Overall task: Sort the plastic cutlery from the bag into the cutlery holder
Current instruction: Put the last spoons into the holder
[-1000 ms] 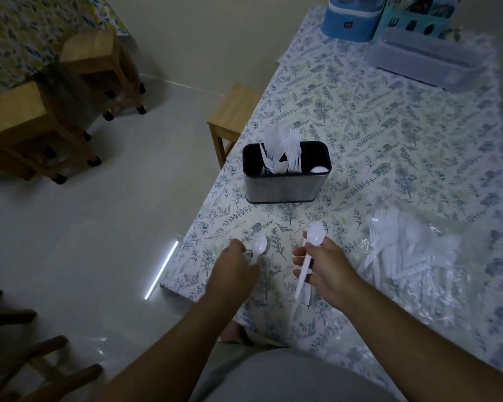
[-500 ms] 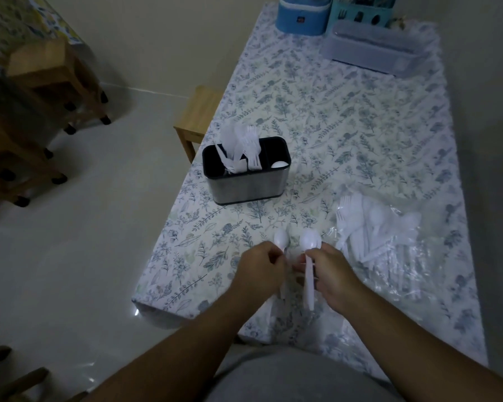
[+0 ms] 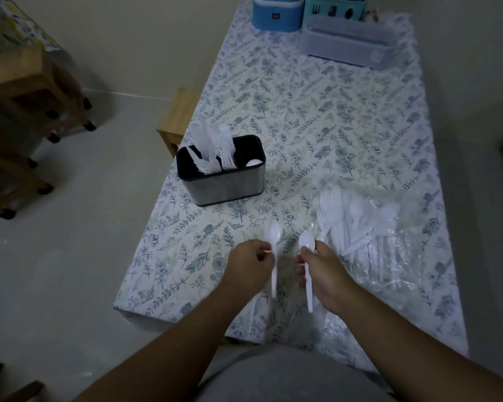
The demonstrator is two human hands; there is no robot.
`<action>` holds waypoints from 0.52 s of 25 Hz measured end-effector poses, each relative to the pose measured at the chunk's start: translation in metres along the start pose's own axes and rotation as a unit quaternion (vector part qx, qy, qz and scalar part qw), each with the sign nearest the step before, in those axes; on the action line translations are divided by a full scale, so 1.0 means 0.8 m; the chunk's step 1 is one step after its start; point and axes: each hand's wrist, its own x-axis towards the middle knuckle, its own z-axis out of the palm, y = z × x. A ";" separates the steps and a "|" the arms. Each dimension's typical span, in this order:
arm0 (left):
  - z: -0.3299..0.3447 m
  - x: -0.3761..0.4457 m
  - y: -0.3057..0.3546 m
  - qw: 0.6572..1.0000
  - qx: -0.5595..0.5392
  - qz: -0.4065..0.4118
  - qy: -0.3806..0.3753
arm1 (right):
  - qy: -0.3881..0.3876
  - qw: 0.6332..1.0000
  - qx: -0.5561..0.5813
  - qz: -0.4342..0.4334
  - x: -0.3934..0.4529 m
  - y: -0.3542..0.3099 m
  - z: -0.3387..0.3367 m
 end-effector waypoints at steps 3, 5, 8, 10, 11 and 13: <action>0.009 -0.028 0.013 0.993 -0.103 0.036 -0.042 | -0.046 0.996 0.070 0.009 -0.006 -0.010 0.009; 0.009 -0.033 0.017 0.994 -0.074 0.076 -0.034 | -0.059 0.993 0.105 0.003 -0.010 -0.012 0.019; 0.004 -0.029 0.020 0.992 0.014 0.129 0.002 | -0.064 0.995 0.075 -0.017 -0.015 -0.014 0.028; 0.001 -0.027 0.022 0.988 0.040 0.147 0.015 | -0.076 0.993 0.090 -0.014 -0.022 -0.021 0.033; -0.001 -0.027 0.023 0.988 0.036 0.149 0.011 | -0.082 0.991 0.100 -0.014 -0.024 -0.025 0.035; -0.004 -0.027 0.024 0.988 0.025 0.154 0.016 | -0.102 0.988 0.116 -0.020 -0.025 -0.030 0.037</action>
